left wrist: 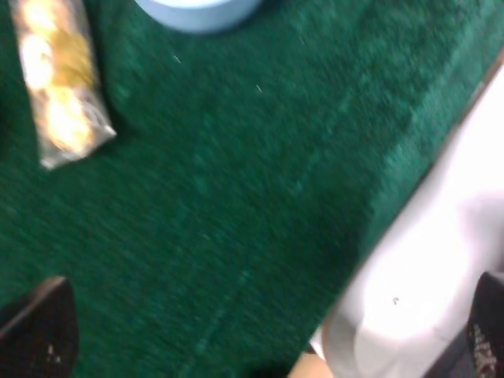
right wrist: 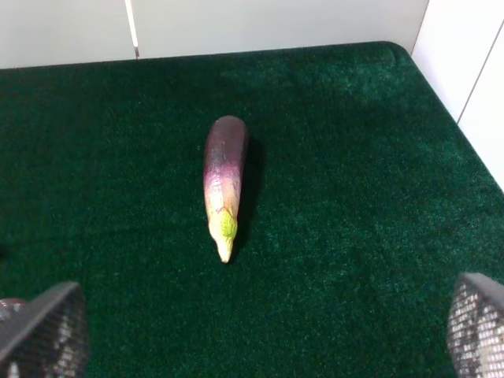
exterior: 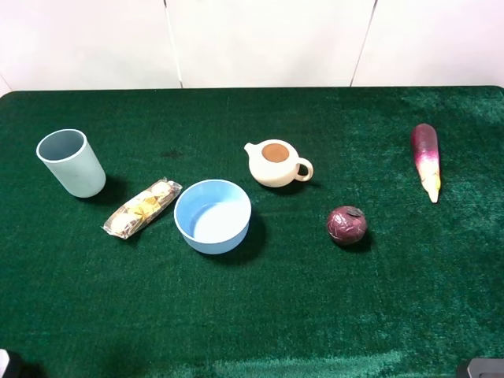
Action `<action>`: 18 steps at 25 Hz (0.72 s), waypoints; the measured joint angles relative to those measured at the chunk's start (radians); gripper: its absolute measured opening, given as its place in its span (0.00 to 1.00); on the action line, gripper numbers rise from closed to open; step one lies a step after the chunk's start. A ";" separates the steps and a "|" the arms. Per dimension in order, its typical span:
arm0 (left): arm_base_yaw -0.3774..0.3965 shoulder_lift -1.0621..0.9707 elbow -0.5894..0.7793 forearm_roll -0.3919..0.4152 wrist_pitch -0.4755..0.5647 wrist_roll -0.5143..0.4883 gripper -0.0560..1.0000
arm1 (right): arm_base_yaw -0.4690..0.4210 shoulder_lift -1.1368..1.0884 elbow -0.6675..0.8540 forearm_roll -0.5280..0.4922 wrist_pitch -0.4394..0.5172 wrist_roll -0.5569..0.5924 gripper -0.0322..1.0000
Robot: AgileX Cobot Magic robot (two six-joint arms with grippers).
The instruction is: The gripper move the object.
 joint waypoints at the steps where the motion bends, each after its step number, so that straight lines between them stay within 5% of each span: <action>1: 0.000 -0.010 0.005 -0.007 0.002 0.000 0.99 | 0.000 0.000 0.000 0.000 0.000 0.000 0.70; 10: 0.009 -0.028 0.010 -0.015 0.001 -0.001 0.99 | 0.000 0.000 0.000 0.000 0.000 0.000 0.70; 18: 0.222 -0.192 0.010 -0.015 0.000 -0.001 0.99 | 0.000 0.000 0.000 0.000 0.000 0.000 0.70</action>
